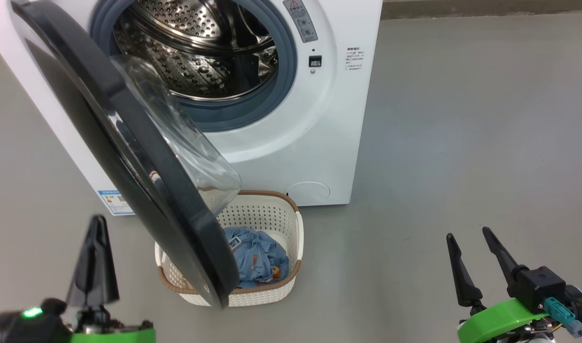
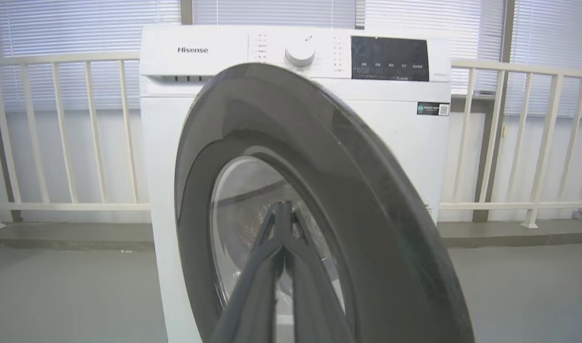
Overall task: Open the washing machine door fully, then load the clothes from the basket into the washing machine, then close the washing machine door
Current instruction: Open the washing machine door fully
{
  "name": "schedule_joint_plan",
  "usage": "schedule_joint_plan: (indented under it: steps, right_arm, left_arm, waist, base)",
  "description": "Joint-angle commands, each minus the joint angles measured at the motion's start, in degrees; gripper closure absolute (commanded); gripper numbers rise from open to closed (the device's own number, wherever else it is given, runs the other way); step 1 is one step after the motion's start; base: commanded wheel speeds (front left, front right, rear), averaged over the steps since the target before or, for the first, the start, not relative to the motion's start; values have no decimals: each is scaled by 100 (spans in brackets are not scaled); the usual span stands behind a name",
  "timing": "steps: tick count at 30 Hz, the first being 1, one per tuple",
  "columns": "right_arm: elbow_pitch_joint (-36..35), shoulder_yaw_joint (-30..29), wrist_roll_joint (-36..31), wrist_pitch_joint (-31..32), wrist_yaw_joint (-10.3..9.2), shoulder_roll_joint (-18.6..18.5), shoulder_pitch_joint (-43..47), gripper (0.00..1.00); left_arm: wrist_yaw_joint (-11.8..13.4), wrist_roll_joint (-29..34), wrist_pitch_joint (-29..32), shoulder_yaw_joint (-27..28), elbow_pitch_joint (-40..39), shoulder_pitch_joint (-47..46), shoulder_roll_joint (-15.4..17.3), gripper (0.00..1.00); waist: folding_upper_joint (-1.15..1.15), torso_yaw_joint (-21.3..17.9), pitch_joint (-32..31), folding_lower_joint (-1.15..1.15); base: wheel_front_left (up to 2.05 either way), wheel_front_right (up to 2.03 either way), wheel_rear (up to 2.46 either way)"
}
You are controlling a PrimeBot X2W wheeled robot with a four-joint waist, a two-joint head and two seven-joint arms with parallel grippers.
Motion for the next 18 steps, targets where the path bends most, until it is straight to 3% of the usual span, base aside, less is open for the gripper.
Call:
schedule_joint_plan:
  steps: [1,7,18]
  right_arm:
    - [-140,123,6,-68,9,-10,-50,0]
    - [-147,152,33,-68,9,-2,-51,0]
    - [-134,196,108,-68,9,3,-43,0]
  left_arm:
    - [-42,-3,-45,200,-436,-336,82,100]
    - [-242,212,-45,-7,-1265,-588,82,100]
    - [-571,358,-45,-1344,-1738,-761,104,100]
  waist:
    - [0,5,-2,0]
    - [0,2,-10,0]
    - [0,-23,-35,0]
  base:
    - [0,0,0]
    - [0,0,0]
    - [0,0,0]
